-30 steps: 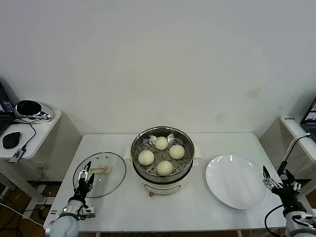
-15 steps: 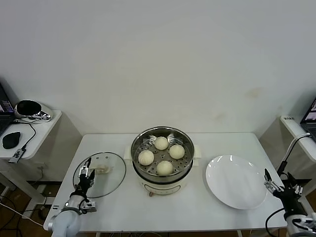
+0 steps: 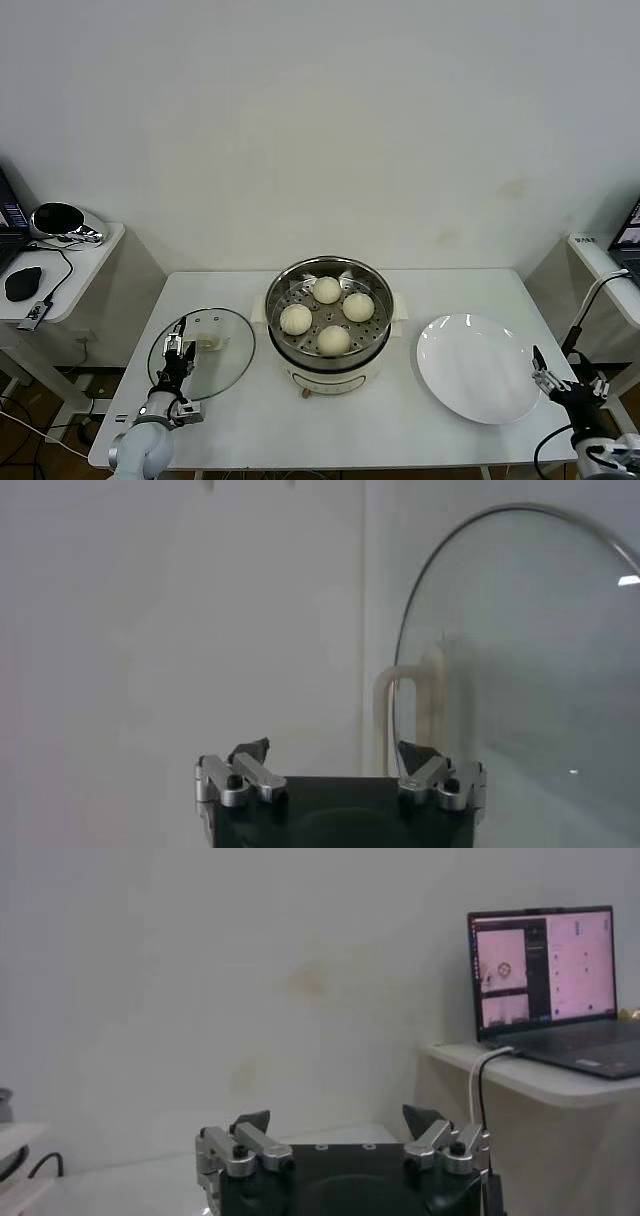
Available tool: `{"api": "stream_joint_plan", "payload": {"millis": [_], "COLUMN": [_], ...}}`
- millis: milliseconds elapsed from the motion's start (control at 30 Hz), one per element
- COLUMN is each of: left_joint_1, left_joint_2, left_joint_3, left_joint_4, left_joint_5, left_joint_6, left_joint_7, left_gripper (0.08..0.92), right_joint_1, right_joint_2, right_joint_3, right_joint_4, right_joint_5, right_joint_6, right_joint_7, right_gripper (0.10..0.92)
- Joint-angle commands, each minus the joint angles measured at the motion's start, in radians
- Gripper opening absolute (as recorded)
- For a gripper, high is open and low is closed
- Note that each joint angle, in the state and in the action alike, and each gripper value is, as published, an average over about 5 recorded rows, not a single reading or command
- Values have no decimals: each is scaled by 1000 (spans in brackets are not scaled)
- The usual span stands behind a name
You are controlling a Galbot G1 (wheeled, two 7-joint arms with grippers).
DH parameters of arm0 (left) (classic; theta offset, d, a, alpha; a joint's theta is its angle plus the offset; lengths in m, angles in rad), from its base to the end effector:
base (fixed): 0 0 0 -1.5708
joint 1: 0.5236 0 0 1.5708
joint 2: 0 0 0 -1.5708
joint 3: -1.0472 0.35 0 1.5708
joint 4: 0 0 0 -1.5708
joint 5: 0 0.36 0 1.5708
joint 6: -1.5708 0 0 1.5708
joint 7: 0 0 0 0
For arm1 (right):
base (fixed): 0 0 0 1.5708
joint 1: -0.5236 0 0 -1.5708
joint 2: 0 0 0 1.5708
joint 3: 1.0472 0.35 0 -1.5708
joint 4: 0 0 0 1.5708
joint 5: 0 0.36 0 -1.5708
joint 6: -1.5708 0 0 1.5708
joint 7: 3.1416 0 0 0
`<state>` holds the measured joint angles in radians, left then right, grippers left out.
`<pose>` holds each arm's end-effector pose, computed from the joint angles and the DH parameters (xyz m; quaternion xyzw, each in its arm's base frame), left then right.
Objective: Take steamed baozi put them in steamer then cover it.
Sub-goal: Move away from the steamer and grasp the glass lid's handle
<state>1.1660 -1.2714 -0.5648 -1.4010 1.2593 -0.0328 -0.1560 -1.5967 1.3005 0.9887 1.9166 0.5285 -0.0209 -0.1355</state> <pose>0.3060 0.1351 -0.4275 -0.0186 -0.7092 -0.7022 0.0606 0.1646 -0.2073 -0.3109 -0.0940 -0.9940 -0.0459 0.0331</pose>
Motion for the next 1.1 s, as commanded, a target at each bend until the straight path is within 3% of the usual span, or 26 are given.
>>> {"api": "stream_joint_plan", "payload": {"millis": [33,1100], "left_joint_1": [-19,-84], "left_joint_2": [-7,-41], "left_joint_3": [6,46], "left_joint_4": [25,62], "left_joint_5": [-15,-32], "left_joint_6": [52,125], "left_joint_7": [-11,-4], "left_gripper": [823,823], "right_joint_1": [-1,14], "right_joint_2": [4,28], "right_joint_3": [-6,-23], "right_joint_4": [-2,-26], "right_joint_5": [-6,-23], "right_joint_6": [4,13], "right_joint_7": [-1,-7], "right_gripper": [823,823]}}
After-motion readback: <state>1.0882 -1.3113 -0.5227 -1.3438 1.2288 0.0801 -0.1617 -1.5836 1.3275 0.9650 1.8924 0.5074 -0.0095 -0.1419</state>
